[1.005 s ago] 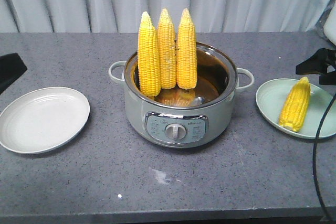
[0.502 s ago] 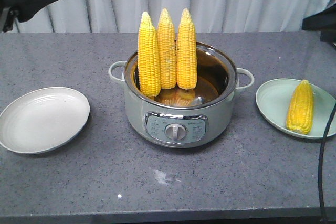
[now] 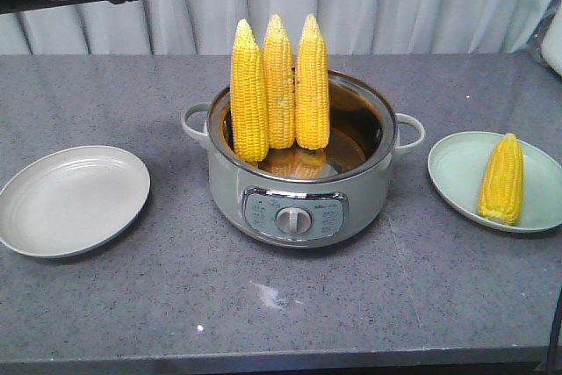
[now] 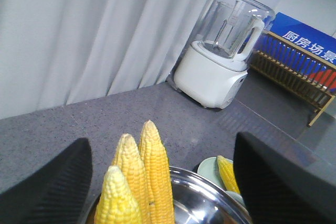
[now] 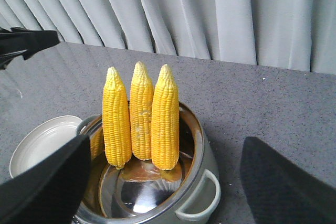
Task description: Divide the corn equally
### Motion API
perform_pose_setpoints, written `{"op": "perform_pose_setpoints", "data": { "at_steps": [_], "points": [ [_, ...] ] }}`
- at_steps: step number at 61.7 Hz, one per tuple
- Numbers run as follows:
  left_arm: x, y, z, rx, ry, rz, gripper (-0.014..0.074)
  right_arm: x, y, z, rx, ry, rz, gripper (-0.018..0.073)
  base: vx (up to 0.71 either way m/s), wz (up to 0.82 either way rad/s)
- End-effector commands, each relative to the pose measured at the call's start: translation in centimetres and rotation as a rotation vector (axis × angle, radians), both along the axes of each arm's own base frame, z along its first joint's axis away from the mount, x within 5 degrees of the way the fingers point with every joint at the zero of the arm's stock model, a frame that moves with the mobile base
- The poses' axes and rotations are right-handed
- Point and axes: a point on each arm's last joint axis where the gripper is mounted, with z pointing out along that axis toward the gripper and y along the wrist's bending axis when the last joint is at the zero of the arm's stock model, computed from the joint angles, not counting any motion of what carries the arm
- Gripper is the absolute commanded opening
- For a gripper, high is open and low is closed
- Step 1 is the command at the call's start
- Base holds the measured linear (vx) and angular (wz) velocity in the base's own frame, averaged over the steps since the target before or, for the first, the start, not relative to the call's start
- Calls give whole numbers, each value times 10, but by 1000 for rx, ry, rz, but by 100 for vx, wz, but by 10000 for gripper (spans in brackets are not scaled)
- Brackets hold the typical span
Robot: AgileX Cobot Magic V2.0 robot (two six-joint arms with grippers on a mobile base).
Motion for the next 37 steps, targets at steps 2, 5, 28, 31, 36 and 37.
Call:
{"op": "perform_pose_setpoints", "data": {
  "at_steps": [2, 5, 28, 31, 36, 37],
  "points": [
    [8, -13, 20, -85, -37, -9, 545, -13, 8, 17, 24, -56, 41, 561, 0, 0],
    [16, -18, 13, -94, -16, -12, 545, -13, 8, 17, 20, -54, 37, 561, 0, 0],
    [40, -45, -28, -60, 79, -61, 545, -12, 8, 16, 18, -51, 33, 561, 0, 0],
    [40, -49, -31, -27, 74, -65, 545, -12, 8, 16, 17, -50, 33, 561, 0, 0],
    [39, -52, -34, 25, 63, -65, 545, -12, 8, 16, 16, -50, 32, 561, 0, 0],
    [39, -52, -34, 30, 62, -65, 545, -12, 7, 16, 15, -50, 31, 561, 0, 0]
  ]
}}
